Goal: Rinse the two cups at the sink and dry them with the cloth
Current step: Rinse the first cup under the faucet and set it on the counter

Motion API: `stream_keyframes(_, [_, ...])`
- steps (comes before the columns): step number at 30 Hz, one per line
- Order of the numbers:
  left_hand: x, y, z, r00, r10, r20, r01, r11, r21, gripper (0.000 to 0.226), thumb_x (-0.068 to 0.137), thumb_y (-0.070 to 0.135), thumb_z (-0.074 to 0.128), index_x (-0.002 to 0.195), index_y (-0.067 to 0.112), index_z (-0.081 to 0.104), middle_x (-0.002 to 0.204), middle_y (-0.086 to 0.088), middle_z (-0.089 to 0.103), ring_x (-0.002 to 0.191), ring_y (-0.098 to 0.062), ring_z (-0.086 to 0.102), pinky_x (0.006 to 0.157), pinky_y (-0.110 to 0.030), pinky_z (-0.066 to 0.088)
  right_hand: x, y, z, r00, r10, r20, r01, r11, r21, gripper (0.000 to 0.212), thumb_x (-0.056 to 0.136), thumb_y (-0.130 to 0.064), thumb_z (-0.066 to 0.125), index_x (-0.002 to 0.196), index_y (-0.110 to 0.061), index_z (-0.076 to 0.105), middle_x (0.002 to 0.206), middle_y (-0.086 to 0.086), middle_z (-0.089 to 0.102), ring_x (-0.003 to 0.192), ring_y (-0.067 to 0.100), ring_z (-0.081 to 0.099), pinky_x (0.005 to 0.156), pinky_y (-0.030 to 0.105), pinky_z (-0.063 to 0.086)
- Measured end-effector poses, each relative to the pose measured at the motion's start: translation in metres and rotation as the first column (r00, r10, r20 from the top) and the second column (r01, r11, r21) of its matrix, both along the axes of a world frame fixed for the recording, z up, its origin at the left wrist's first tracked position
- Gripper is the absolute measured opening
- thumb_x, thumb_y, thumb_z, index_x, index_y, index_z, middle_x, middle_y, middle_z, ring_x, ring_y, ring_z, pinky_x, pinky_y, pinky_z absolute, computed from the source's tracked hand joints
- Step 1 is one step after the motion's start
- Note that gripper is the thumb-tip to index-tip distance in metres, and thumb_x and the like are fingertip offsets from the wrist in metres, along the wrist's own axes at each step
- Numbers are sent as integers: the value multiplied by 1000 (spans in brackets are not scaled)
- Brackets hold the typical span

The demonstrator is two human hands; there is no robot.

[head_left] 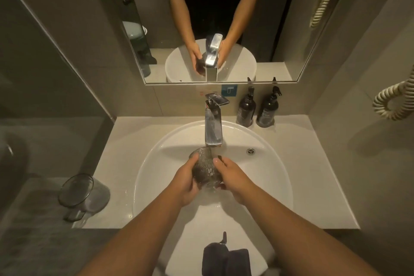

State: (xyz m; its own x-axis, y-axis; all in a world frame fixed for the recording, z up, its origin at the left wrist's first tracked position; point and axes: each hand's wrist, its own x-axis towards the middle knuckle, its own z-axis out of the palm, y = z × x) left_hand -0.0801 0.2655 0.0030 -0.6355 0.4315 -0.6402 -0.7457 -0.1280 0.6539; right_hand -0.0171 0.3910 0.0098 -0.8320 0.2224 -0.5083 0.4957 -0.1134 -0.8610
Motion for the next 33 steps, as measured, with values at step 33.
stream_keyframes(33, [14,20,6,997,79,19,-79,997,4,66,100,61,28,121,12,66,118,-19,72,113,-35,67,98,-51,51,-13,0,10,934,-339,112,355,858,-371,37,97,-43,50,105,-14,71,99,11,75,92,28,72,83,44,57])
